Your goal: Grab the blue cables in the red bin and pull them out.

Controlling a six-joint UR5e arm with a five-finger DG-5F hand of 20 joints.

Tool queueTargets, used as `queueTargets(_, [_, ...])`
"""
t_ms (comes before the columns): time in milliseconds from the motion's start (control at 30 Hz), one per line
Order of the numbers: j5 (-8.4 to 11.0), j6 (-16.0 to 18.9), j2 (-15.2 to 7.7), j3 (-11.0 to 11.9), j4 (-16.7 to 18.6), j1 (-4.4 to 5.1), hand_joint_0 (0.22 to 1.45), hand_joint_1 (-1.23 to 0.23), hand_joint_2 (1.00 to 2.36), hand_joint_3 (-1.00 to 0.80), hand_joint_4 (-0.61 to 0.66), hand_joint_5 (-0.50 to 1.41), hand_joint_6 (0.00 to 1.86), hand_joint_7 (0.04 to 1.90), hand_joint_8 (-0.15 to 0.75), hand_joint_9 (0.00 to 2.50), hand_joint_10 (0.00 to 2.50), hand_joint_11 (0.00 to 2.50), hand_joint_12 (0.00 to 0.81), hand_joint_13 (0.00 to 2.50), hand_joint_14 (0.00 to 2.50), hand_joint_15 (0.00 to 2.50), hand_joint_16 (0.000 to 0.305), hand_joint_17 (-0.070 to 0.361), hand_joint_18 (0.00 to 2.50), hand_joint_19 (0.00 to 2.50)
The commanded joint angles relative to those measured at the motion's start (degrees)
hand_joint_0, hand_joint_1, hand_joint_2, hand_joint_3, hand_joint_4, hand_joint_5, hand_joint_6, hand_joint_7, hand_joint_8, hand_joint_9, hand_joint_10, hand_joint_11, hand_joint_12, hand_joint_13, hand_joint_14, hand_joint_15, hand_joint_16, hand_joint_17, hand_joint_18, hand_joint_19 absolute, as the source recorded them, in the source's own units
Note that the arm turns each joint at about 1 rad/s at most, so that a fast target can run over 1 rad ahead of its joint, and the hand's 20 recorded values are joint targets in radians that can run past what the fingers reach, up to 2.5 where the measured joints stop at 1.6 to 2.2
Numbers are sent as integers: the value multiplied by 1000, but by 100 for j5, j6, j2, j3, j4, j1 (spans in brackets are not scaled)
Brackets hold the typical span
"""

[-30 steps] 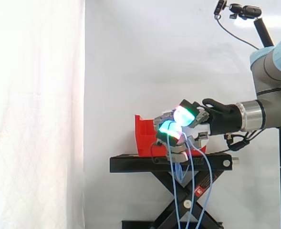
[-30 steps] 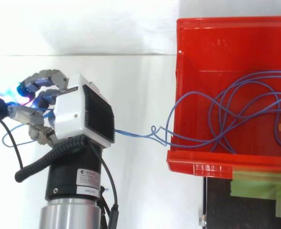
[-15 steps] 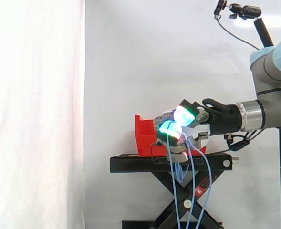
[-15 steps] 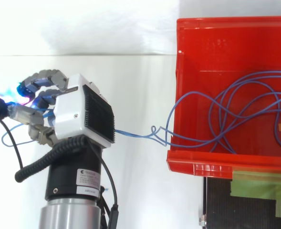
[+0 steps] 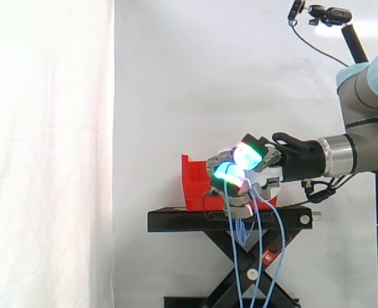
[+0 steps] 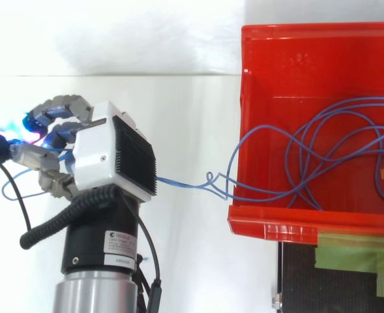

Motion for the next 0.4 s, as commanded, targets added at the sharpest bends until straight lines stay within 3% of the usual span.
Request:
queueTargets(0, [6, 0, 0, -4, -1, 2, 913, -896, 1000, -1000, -42, 800, 1172, 547, 174, 1250, 15, 1520, 276, 1082, 986, 1618, 40, 91, 966, 1185])
queueTargets(367, [-3, 0, 0, -4, 7, 2, 913, -897, 1000, -1000, -36, 801, 1170, 548, 180, 1250, 16, 1521, 278, 1084, 996, 1609, 40, 90, 964, 1176])
